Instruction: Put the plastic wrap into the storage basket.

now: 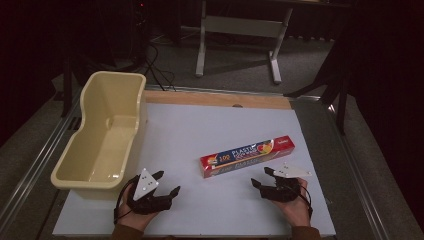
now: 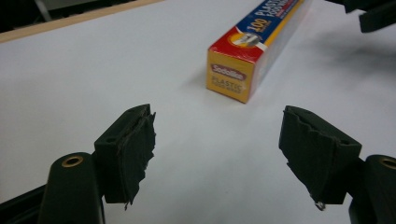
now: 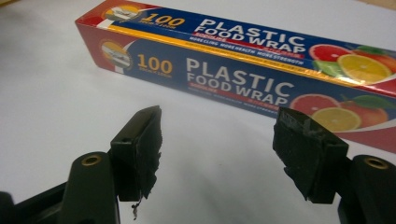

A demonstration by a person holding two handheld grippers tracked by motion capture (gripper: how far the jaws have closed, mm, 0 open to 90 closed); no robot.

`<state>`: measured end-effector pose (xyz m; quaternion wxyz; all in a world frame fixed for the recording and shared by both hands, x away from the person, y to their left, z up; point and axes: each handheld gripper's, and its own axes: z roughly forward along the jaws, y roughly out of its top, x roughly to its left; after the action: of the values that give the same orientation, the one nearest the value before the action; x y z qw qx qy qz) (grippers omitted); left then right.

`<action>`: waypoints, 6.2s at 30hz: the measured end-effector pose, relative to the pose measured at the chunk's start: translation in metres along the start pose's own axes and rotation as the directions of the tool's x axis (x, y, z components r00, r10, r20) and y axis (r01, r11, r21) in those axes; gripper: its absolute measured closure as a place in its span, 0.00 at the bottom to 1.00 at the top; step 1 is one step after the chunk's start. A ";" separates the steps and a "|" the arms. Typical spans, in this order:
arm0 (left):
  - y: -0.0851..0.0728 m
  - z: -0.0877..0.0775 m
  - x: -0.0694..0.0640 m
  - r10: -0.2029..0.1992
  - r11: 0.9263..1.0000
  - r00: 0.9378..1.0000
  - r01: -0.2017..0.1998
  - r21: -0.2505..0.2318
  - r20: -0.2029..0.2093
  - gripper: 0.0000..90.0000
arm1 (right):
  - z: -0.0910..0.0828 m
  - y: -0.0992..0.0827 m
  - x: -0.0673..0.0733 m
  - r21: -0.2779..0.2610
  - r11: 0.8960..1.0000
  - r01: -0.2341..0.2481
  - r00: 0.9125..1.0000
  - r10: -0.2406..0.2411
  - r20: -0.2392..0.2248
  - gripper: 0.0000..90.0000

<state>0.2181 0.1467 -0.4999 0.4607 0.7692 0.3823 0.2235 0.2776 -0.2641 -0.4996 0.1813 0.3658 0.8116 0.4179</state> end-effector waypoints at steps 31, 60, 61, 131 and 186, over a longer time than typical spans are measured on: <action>0.000 -0.003 0.007 -0.008 1.000 1.000 0.007 -0.020 -0.028 0.31 | 0.054 0.059 0.050 -0.057 0.998 0.032 0.991 -0.039 -0.124 0.89; 0.001 -0.006 0.006 -0.009 0.999 1.000 0.008 -0.036 -0.025 0.32 | 0.166 0.120 0.081 0.208 0.977 0.050 0.993 -0.025 -0.118 1.00; 0.001 -0.006 0.006 -0.009 0.999 1.000 0.008 -0.035 -0.024 0.32 | 0.165 0.120 0.080 0.211 0.977 0.037 0.993 -0.012 -0.121 1.00; -0.001 -0.002 0.004 -0.009 1.000 0.999 0.008 -0.028 -0.040 0.34 | 0.014 -0.003 -0.085 0.223 0.891 -0.397 0.901 0.331 0.280 1.00; 0.000 -0.005 0.004 -0.001 0.999 0.999 -0.001 -0.037 -0.047 0.34 | 0.128 0.094 0.004 0.392 0.868 -0.306 0.939 0.206 0.276 0.12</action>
<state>0.2172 0.1524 -0.4973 0.4656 0.7552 0.3888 0.2485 0.3931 -0.1551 -0.4983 0.1298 0.5466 0.8014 0.2052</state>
